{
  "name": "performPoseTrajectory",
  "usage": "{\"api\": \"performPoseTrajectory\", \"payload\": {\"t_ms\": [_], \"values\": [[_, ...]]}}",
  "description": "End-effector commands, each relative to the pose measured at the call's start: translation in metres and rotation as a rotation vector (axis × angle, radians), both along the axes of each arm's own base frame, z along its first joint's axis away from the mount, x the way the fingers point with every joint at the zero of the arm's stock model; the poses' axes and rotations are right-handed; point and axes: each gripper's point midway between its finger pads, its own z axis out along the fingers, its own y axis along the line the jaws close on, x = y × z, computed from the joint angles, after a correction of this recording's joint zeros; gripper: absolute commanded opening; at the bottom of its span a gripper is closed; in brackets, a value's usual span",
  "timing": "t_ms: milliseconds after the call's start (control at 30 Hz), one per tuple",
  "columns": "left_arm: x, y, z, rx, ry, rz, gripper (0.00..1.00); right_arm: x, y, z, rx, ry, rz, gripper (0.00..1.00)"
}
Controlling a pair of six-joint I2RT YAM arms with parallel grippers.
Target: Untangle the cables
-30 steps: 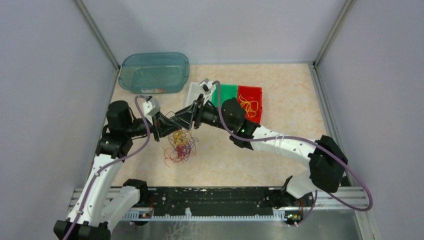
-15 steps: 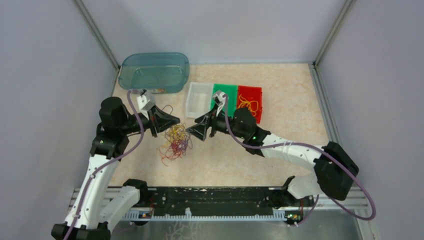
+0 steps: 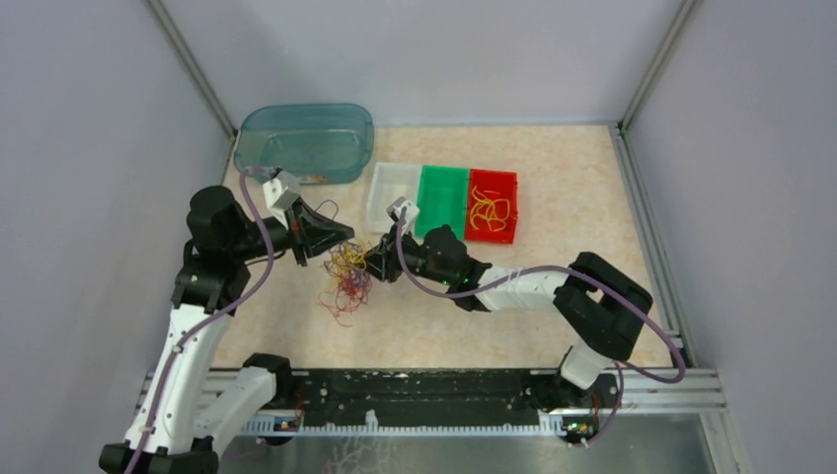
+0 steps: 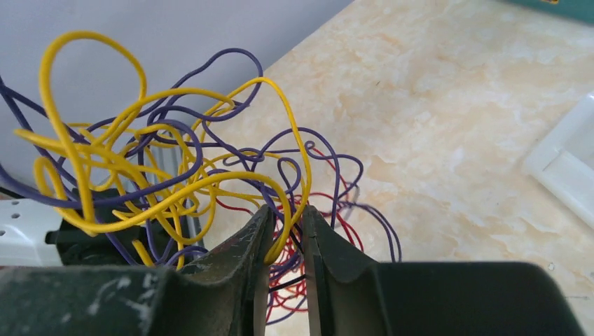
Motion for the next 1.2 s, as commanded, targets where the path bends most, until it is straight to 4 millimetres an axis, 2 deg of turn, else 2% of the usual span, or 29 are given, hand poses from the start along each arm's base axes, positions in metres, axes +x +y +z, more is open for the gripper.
{"api": "performPoseTrajectory", "payload": {"t_ms": [0,233,333,500,667,733,867,1067,1167], "values": [[-0.006,-0.002,0.021,-0.021,-0.026,-0.019,0.00,0.004,0.002,0.023,0.097,-0.064,-0.051,0.21],[0.001,0.003,0.049,-0.016,-0.126,0.039,0.00,0.002,-0.020,-0.009,0.037,-0.029,-0.118,0.16],[-0.001,0.006,0.066,-0.009,-0.196,0.052,0.00,0.002,-0.032,-0.018,0.021,-0.021,-0.156,0.14],[-0.006,0.008,0.082,0.000,-0.264,0.058,0.00,0.001,-0.048,-0.030,0.006,-0.016,-0.199,0.13],[-0.002,0.017,0.105,0.031,-0.408,0.121,0.00,-0.003,-0.062,-0.047,-0.019,0.010,-0.228,0.13],[0.003,0.024,0.123,0.045,-0.511,0.177,0.00,-0.004,-0.069,-0.057,-0.037,0.024,-0.242,0.13],[0.008,0.044,0.171,0.037,-0.739,0.332,0.00,-0.006,-0.081,-0.074,-0.066,0.052,-0.274,0.13],[0.004,0.075,0.236,-0.025,-1.001,0.556,0.00,-0.008,-0.092,-0.089,-0.080,0.096,-0.310,0.18],[-0.005,0.096,0.272,-0.077,-1.154,0.699,0.00,-0.008,-0.095,-0.093,-0.089,0.103,-0.318,0.21]]}}
